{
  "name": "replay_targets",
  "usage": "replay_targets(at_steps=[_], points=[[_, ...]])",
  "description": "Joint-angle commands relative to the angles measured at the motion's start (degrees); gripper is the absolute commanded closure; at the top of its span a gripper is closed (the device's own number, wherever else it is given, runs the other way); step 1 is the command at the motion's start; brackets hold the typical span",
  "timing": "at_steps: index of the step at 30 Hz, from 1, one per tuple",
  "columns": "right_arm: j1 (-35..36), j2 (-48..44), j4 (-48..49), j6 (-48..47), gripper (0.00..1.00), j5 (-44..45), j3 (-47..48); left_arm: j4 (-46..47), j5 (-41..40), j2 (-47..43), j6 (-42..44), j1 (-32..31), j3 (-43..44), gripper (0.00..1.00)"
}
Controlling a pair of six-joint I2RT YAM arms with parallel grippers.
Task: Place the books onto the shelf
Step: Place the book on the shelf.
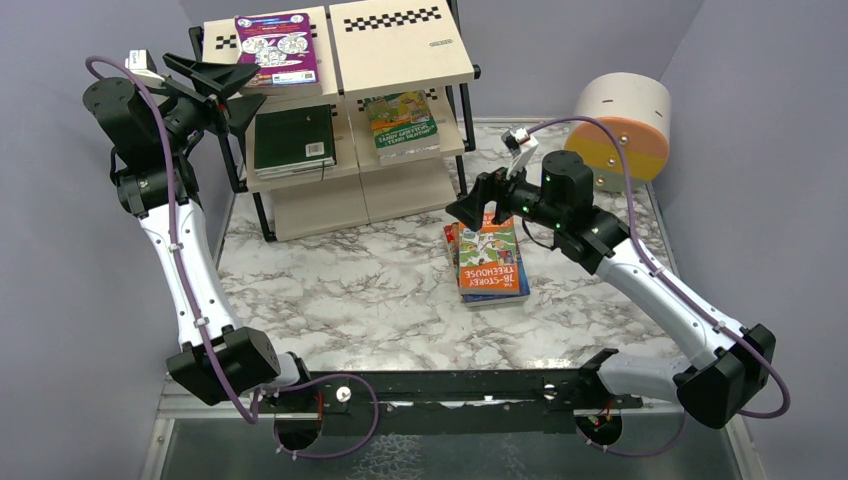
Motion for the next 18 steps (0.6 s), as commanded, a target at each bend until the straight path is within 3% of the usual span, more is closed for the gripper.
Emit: replay_targets(at_steps=[1,8,18], points=[[0.07,0.4,1.92,-0.57,0.08,-0.79,1.93,0.82,-0.1,0.22,0.21,-0.16,1.91,0.45],[0.11,0.26,2.37,-0.36,0.08,-0.84,1.16,0.07,-0.49,-3.63,0.67,-0.16,-1.21,0.45],[0.08,-1.45,1.71,2.27,0.05,2.24,-2.57,-1.85,-1.57,-23.43,6.7,-0.26,-19.78,0.45]])
